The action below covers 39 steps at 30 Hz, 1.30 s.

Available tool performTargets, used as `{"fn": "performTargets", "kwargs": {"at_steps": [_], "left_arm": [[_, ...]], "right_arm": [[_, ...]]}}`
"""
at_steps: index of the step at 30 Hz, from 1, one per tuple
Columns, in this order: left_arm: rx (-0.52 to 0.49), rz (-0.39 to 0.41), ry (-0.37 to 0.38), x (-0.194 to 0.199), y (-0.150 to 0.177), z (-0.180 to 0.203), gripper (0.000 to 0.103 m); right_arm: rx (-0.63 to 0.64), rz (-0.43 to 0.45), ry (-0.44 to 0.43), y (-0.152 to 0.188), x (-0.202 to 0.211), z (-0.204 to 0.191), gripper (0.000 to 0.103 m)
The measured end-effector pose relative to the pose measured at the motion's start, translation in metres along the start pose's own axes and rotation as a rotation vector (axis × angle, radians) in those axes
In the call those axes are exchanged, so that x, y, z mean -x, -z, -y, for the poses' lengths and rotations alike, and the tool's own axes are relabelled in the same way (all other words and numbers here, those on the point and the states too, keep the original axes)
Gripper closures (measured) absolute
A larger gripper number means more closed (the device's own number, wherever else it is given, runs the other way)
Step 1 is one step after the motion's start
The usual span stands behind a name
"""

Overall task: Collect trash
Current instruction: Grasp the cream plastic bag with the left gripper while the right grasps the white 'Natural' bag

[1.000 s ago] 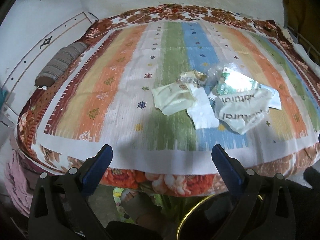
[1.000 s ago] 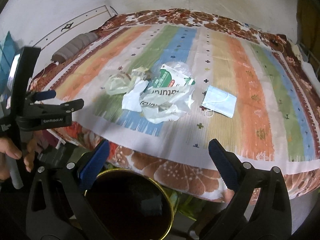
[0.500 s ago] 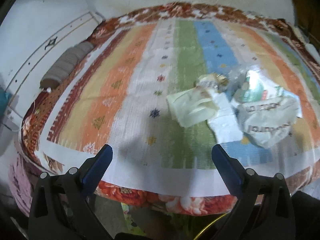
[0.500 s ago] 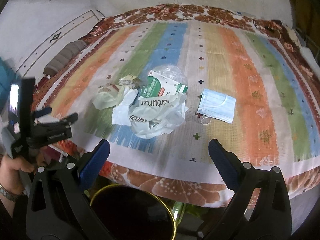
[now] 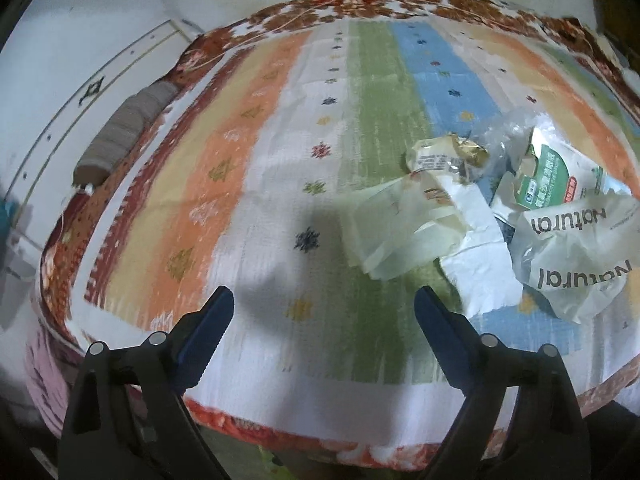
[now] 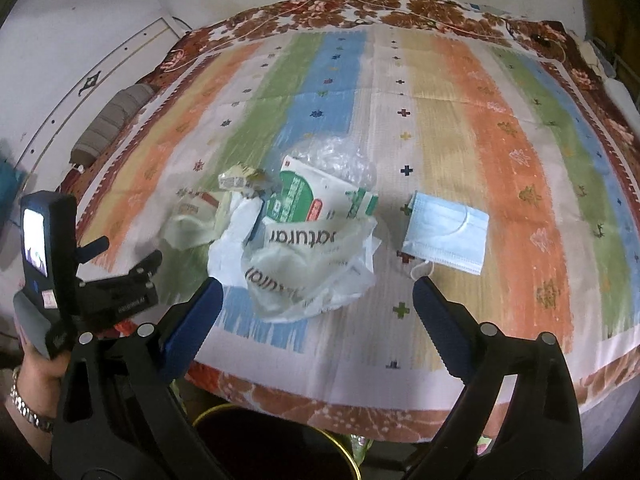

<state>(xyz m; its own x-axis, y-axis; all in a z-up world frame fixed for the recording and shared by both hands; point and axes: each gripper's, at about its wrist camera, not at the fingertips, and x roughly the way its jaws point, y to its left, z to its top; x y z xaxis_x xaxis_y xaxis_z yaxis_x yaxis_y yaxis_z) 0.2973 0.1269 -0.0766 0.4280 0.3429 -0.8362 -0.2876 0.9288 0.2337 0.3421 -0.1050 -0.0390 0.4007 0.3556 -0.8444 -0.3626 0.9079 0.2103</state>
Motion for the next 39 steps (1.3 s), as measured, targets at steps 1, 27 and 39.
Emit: {"fn": "performTargets", "kwargs": {"at_steps": [1, 27, 39], "left_arm": [[-0.016, 0.009, -0.003, -0.001, -0.003, 0.004, 0.014], [0.039, 0.084, 0.206, -0.020, -0.026, 0.001, 0.101], [0.099, 0.080, 0.235, 0.000, -0.028, -0.008, 0.103]], "right_arm": [[-0.004, -0.006, 0.005, -0.002, -0.004, 0.000, 0.016], [-0.082, -0.128, -0.055, -0.014, -0.051, 0.011, 0.096], [0.004, -0.066, -0.051, -0.019, -0.020, 0.008, 0.098]]}}
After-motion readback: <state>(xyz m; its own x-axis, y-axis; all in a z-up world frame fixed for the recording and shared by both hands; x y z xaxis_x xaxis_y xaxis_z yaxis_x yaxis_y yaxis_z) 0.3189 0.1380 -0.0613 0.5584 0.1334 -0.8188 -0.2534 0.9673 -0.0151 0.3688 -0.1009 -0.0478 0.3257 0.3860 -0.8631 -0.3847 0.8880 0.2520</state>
